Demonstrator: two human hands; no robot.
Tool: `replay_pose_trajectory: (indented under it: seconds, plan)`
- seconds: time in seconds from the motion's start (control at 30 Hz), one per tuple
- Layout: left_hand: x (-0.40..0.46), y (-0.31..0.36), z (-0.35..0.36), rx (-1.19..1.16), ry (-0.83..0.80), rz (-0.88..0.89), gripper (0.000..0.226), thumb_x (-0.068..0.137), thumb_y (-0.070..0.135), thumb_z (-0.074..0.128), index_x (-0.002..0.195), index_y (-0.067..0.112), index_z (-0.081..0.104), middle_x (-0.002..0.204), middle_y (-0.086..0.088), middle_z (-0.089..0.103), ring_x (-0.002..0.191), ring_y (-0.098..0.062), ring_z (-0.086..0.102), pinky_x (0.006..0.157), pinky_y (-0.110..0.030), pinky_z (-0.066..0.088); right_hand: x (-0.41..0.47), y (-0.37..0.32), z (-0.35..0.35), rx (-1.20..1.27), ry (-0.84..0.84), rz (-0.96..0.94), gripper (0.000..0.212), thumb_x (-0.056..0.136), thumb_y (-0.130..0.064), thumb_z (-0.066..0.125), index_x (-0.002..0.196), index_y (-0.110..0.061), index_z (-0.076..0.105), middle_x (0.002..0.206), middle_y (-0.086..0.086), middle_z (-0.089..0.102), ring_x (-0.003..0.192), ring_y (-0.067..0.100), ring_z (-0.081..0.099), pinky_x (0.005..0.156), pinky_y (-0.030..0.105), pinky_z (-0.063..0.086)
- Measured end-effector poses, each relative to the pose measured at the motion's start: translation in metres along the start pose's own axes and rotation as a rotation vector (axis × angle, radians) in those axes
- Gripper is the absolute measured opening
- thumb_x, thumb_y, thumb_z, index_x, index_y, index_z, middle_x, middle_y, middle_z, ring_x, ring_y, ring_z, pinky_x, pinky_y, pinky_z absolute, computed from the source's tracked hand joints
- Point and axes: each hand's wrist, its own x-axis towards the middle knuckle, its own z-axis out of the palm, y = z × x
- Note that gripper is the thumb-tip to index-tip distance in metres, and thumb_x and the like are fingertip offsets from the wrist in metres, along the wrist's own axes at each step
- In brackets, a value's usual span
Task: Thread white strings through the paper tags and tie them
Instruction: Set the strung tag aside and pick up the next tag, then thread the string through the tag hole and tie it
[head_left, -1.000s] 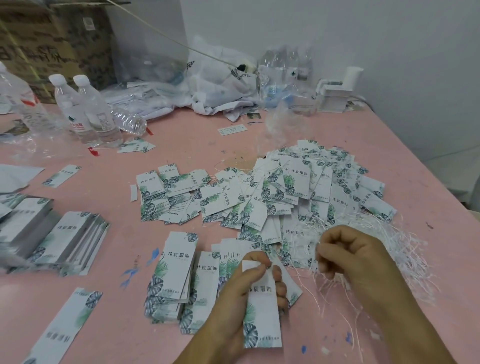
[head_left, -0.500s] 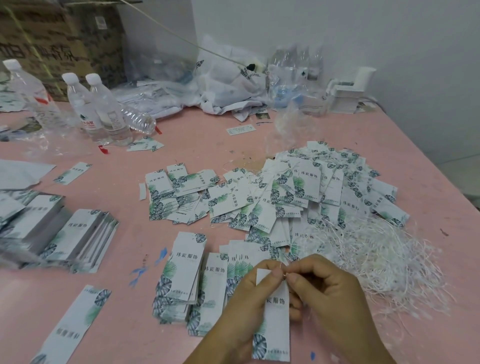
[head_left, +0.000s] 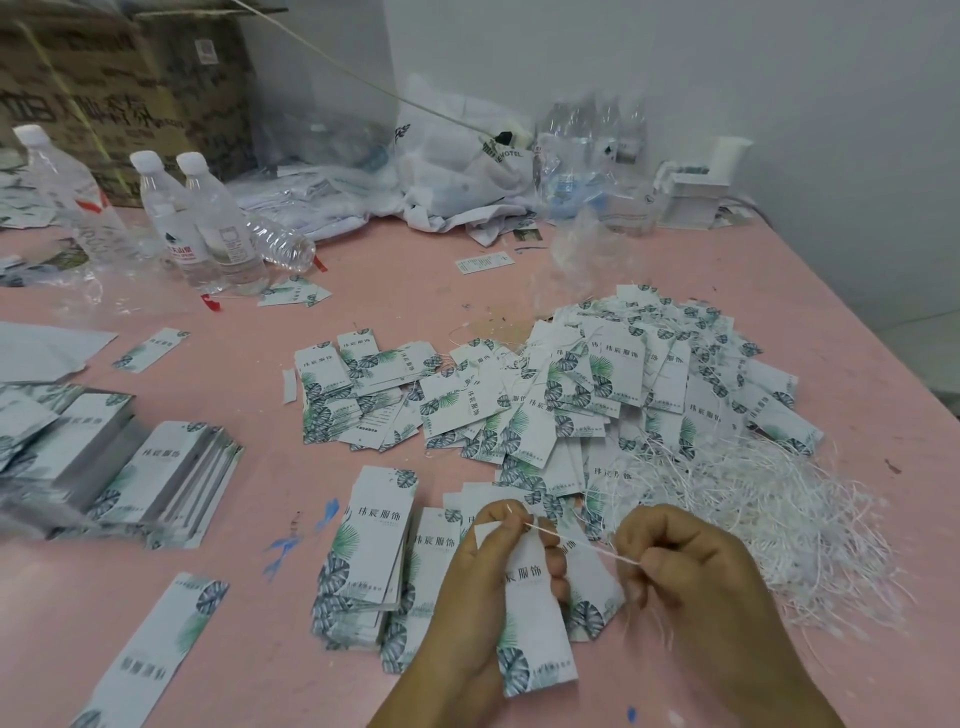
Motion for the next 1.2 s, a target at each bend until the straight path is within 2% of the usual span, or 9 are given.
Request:
replay_pose_trajectory:
  seconds: [0.1,0.2,0.3,0.4,0.47,0.6,0.8,0.93,1.2]
  plan:
    - [-0.001,0.003,0.001,-0.123,0.02,-0.03,0.012,0.084,0.016,0.067,0.086,0.014,0.056,0.075,-0.014,0.06,0.053,-0.022,0.055,0.046,-0.027,0.05,0.005,-0.002,-0.007,0.227,-0.015,0.043,0.013,0.056,-0.003,0.05,0.055,-0.012,0.059,0.062,0.01,0.055,0.057,0.021,0.05,0.053,0.026,0.047]
    - [-0.001,0.005,0.001,-0.161,0.061,-0.022,0.017,0.078,0.019,0.069,0.086,0.016,0.054,0.076,-0.013,0.06,0.054,-0.021,0.055,0.045,-0.027,0.05,0.008,-0.002,-0.013,0.498,-0.019,0.037,0.005,0.058,-0.011,0.063,0.059,-0.012,0.059,0.072,0.013,0.062,0.074,0.025,0.064,0.068,0.031,0.057]
    - [0.0,0.006,0.002,-0.168,0.084,0.01,0.013,0.078,0.018,0.069,0.081,0.018,0.057,0.077,-0.012,0.063,0.055,-0.021,0.057,0.045,-0.027,0.051,0.012,-0.001,-0.016,0.718,0.038,0.055,0.032,0.048,-0.021,0.087,0.063,-0.015,0.059,0.072,0.008,0.064,0.088,0.026,0.069,0.082,0.037,0.058]
    - [-0.001,0.003,0.003,-0.105,0.078,0.029,0.008,0.084,0.016,0.066,0.079,0.016,0.06,0.076,-0.014,0.063,0.056,-0.022,0.058,0.048,-0.028,0.051,0.016,-0.001,-0.016,0.897,0.102,0.107,0.031,0.051,-0.018,0.086,0.066,-0.017,0.058,0.06,-0.003,0.051,0.061,0.015,0.062,0.077,0.039,0.059]
    - [-0.002,0.0,0.002,-0.01,0.079,0.054,0.011,0.085,0.016,0.068,0.076,0.015,0.063,0.076,-0.017,0.063,0.057,-0.024,0.059,0.049,-0.03,0.051,0.017,0.003,-0.017,0.929,0.112,0.147,0.025,0.059,-0.011,0.079,0.07,-0.016,0.058,0.06,-0.004,0.042,0.047,0.009,0.042,0.059,0.031,0.057]
    - [-0.004,-0.004,0.002,0.207,0.05,0.044,0.012,0.08,0.024,0.073,0.077,0.015,0.065,0.076,-0.022,0.064,0.058,-0.028,0.061,0.054,-0.034,0.053,0.007,0.007,-0.002,0.354,0.159,0.079,0.01,0.077,-0.011,0.058,0.08,-0.018,0.064,0.061,0.0,0.041,0.043,0.009,0.028,0.037,0.021,0.028]
    - [-0.008,-0.005,0.005,0.288,-0.044,-0.031,0.023,0.069,0.029,0.08,0.078,0.015,0.064,0.078,-0.016,0.067,0.065,-0.025,0.064,0.061,-0.031,0.054,-0.001,0.018,0.017,-0.501,0.009,-0.249,0.035,0.07,-0.031,0.071,0.103,-0.041,0.065,0.089,-0.009,0.055,0.049,0.003,0.037,0.051,0.015,0.037]
    - [-0.008,-0.004,0.004,0.226,-0.057,-0.132,0.025,0.07,0.023,0.081,0.08,0.013,0.061,0.079,-0.018,0.065,0.065,-0.027,0.065,0.055,-0.033,0.057,0.001,0.022,0.015,-0.564,0.011,-0.361,0.038,0.076,-0.015,0.073,0.102,-0.043,0.07,0.093,-0.009,0.057,0.05,-0.001,0.043,0.053,0.008,0.035]
    - [-0.011,-0.001,0.006,0.231,-0.068,-0.182,0.022,0.078,0.02,0.069,0.094,0.008,0.061,0.078,-0.018,0.068,0.067,-0.026,0.068,0.054,-0.033,0.058,0.001,0.024,0.014,-0.611,0.034,-0.485,0.039,0.084,-0.018,0.069,0.112,-0.046,0.069,0.087,-0.011,0.056,0.067,0.007,0.057,0.062,0.01,0.041]
